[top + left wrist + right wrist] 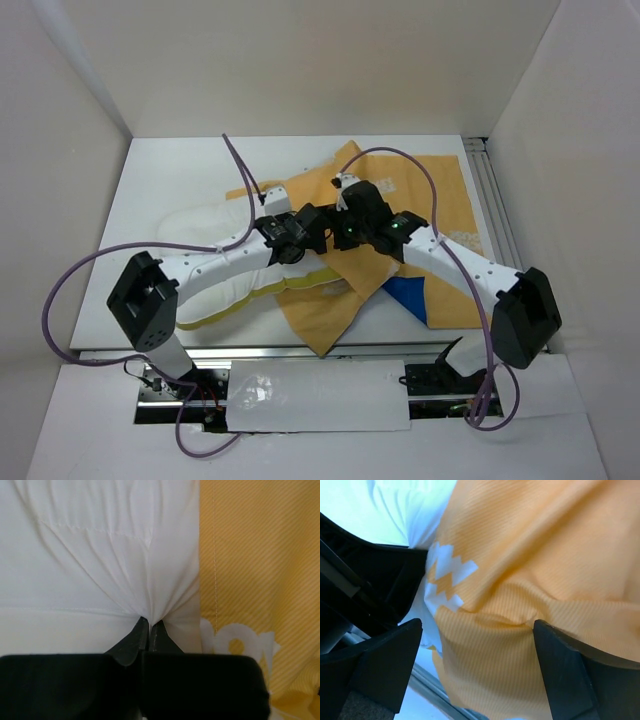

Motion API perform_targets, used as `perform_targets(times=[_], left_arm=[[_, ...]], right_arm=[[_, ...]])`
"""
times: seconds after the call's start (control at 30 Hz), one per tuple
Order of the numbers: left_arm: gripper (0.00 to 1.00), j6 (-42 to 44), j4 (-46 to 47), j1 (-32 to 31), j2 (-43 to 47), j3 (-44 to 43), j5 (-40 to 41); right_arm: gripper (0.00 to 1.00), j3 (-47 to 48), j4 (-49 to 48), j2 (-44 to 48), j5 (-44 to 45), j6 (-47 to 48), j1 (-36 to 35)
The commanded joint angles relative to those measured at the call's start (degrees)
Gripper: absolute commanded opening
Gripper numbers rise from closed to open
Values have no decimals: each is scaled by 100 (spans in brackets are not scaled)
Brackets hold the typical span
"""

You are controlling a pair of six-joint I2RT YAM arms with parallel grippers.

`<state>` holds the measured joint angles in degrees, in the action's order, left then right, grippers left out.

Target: Put the pillow into the pillowcase

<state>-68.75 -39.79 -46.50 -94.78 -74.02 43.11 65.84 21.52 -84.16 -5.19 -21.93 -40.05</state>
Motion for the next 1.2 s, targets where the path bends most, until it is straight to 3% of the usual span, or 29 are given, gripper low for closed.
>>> perform_targets(times=[0.0,0.23,0.43,0.6,0.73,0.8,0.97,1.17], left_arm=[[0,467,1226,18,21,97,-65],[1,1458,2203,88,-557,82,-908],[22,2427,2784,738,-1332,-464,-2412],[52,3594,3240,844,-1061,-307,-2773],[67,4614,3390,731,-376,386,-3002],[100,5150,3172,652,-182,467,-2774],[100,6406,2942,98,-189,713,-1808],[100,7313,3538,-8,-235,1239,-2401]], right_arm=[[100,-177,344,759,579,-13,77],[100,-809,240,937,704,-276,630],[100,-1021,-129,823,291,-198,1280],[99,-1205,-796,271,-131,22,1702],[95,-1074,-1254,-449,-508,22,1922],[95,-899,-1448,-671,-703,75,2062],[95,-336,-1256,-1041,-809,216,2203],[95,-388,-738,-365,-545,348,2371]])
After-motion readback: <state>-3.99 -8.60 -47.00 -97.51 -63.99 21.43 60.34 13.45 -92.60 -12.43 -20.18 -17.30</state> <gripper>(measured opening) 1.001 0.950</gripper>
